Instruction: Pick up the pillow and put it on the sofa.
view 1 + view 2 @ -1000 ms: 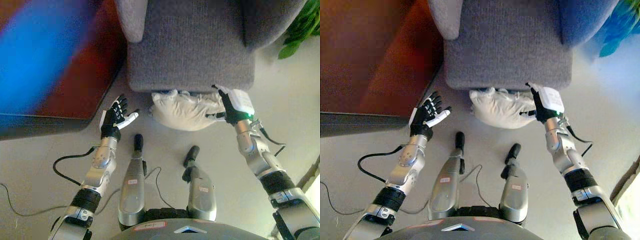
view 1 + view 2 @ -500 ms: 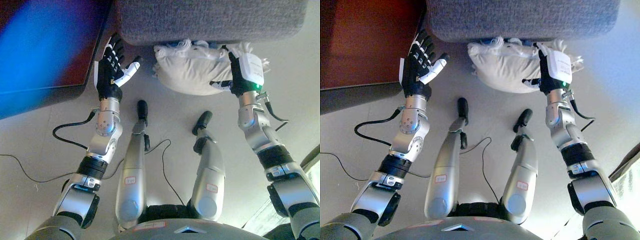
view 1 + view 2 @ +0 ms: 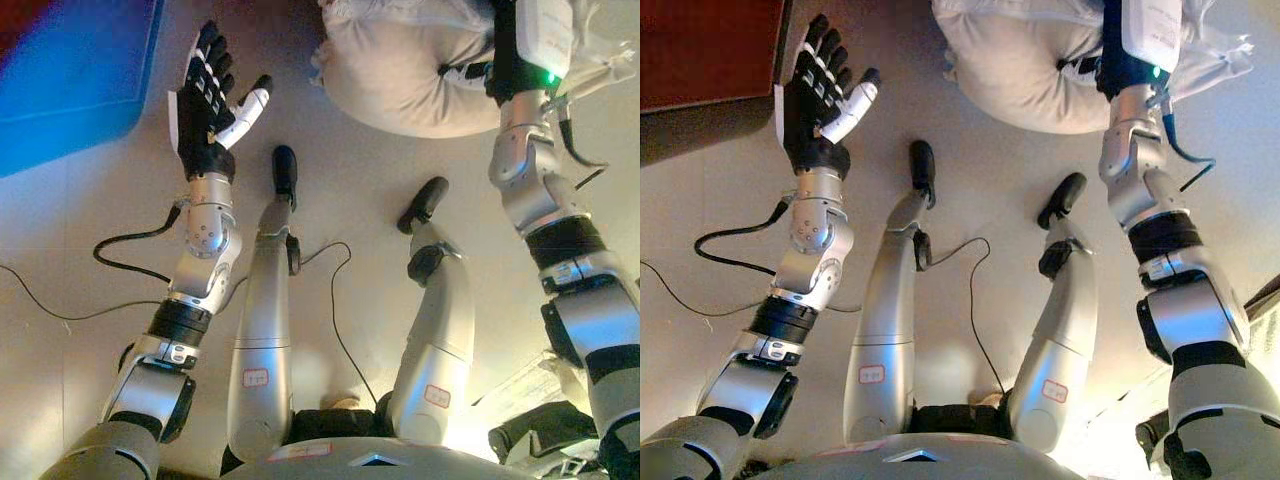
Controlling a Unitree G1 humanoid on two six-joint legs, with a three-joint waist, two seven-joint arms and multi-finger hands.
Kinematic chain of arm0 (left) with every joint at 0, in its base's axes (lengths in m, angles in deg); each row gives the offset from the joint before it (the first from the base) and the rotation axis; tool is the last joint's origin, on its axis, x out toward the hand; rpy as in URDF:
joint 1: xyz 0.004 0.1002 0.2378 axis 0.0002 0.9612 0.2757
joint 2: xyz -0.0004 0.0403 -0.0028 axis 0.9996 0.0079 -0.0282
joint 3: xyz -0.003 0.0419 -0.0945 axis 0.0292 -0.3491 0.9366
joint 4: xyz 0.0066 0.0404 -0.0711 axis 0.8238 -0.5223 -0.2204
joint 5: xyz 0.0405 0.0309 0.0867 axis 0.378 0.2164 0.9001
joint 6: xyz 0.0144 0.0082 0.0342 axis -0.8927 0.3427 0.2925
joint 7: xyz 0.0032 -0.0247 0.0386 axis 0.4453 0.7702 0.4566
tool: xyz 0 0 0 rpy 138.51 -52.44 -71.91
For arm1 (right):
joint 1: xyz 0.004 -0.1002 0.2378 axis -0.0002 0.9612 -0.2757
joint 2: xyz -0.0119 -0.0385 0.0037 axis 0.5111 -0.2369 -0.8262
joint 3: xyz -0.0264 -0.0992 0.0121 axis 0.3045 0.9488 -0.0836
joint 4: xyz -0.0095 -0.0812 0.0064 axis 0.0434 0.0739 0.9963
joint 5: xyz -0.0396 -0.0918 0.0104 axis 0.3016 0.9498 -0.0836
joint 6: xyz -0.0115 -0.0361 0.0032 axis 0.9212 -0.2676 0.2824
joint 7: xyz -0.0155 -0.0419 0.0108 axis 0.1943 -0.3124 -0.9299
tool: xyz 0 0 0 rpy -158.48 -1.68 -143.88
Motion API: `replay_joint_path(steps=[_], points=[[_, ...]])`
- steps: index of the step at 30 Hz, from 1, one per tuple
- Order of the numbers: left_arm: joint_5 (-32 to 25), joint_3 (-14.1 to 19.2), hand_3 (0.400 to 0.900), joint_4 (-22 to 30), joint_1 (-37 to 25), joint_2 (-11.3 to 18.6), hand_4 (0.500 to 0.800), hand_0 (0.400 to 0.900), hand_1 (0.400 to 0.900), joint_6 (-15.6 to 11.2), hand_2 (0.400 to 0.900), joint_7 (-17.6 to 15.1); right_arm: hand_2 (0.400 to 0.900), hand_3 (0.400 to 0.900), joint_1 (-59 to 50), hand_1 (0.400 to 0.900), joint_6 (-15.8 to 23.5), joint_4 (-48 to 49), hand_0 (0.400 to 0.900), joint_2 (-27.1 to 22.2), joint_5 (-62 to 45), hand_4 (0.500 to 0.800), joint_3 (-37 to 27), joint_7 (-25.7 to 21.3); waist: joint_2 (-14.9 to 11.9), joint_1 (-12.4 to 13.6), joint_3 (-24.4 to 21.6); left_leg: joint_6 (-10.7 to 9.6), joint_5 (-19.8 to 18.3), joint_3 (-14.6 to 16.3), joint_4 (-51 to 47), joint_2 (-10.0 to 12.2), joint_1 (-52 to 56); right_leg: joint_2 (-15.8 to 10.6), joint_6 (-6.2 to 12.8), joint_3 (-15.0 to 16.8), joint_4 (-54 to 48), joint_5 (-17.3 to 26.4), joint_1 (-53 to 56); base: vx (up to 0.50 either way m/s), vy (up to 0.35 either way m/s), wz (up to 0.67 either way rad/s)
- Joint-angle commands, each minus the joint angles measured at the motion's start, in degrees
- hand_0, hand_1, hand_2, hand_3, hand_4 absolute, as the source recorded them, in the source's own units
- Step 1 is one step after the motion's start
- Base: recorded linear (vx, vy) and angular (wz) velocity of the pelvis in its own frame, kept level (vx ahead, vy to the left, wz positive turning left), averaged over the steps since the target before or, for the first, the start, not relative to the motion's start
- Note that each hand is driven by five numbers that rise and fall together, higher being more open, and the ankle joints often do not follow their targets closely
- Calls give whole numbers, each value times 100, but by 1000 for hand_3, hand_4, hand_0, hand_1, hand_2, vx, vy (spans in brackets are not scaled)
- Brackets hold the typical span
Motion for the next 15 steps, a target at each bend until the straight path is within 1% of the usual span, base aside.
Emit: replay_joint_path(steps=[1,2,3,7,15], points=[[-45,125,900,964,-83,129,800,900,900,-520,900,-20,900,900,-1019,900,87,-201,900,-478,-401,800,309,-73,113,272,25,-195,-1086,-282,520,91,175,28,492,180,432,95,-157,25,2,-3],[-84,125,900,964,0,181,800,900,900,-451,900,-4,596,596,-1301,596,74,-254,596,-469,-680,618,435,86,37,289,24,-203,-1073,-301,523,84,96,40,480,178,438,83,-232,26,15,-7],[-107,127,900,959,44,195,800,900,900,-414,900,0,400,400,-1407,400,100,-230,400,-448,-853,500,472,138,-18,281,25,-203,-1065,-318,534,84,60,41,475,177,436,87,-257,32,17,-8],[-217,165,900,953,154,222,800,900,900,-328,900,0,400,400,-1621,400,177,-62,400,-367,-1270,500,491,223,-163,226,25,-199,-1042,-340,541,56,-39,77,464,212,444,91,-362,7,7,-2],[-221,252,900,900,131,262,800,900,900,-341,900,-118,400,400,-1617,400,290,139,400,-298,-1428,500,363,98,-263,162,25,-229,-951,-377,369,26,-28,109,455,187,344,76,-344,-1,4,0]])
